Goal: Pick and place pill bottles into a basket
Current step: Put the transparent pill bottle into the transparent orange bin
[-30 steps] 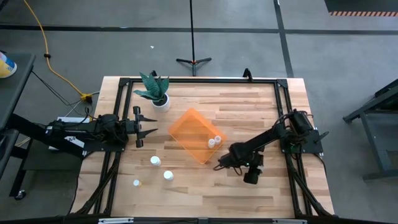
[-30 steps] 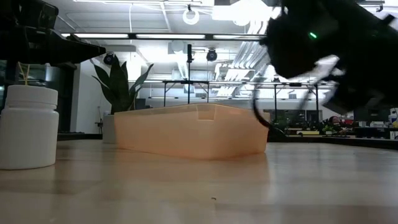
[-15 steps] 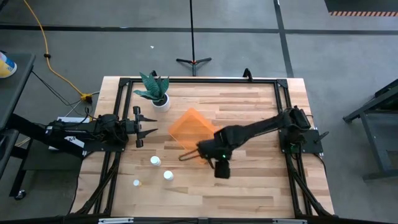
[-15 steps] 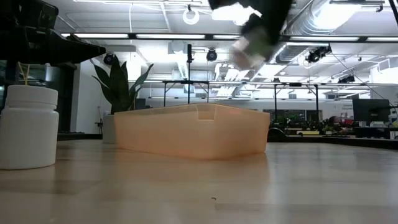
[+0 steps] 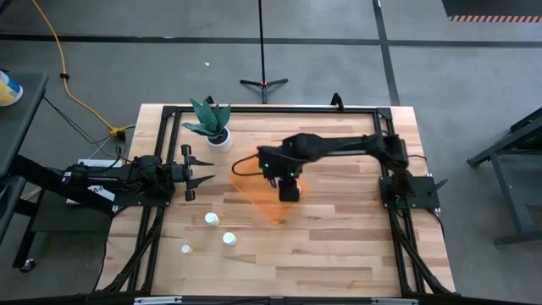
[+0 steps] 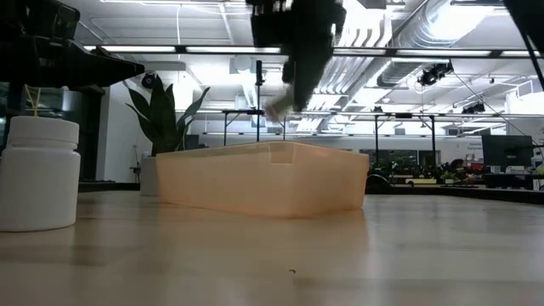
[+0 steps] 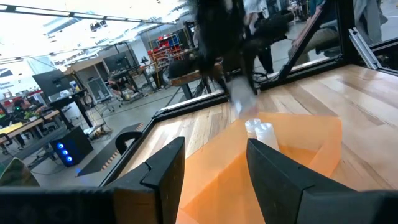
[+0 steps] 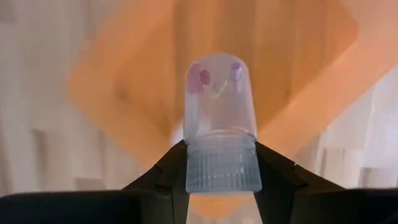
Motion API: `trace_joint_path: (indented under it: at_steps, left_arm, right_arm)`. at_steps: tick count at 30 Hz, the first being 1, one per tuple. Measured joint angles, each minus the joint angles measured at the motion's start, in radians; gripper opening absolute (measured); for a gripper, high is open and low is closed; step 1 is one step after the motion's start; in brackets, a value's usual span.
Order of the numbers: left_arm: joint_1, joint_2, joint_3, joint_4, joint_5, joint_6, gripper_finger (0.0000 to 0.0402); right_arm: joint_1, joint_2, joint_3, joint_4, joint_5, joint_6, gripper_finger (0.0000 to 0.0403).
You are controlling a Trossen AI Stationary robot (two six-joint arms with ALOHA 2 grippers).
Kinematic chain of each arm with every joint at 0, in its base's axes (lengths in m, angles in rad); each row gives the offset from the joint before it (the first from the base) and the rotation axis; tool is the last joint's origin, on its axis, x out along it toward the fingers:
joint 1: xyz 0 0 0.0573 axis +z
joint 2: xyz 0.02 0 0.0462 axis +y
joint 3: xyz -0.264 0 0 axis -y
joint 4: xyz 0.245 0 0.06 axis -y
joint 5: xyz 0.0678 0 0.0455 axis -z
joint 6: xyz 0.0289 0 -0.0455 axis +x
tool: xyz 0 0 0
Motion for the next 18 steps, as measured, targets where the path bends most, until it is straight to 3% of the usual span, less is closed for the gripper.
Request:
trace_joint_path:
  at_steps: [8,18]
  left_arm:
    - [0.000,0.000,0.000,0.000,0.000,0.000,0.0207]
    - [0.000,0.000,0.000,0.000,-0.001,0.000,0.0207]
  right_arm:
    - [-0.094,0.097,-0.001,-0.101,-0.008,-0.045,0.0129]
    - [-0.103,0.136,-0.001,-0.193,-0.028,-0.045,0.0130]
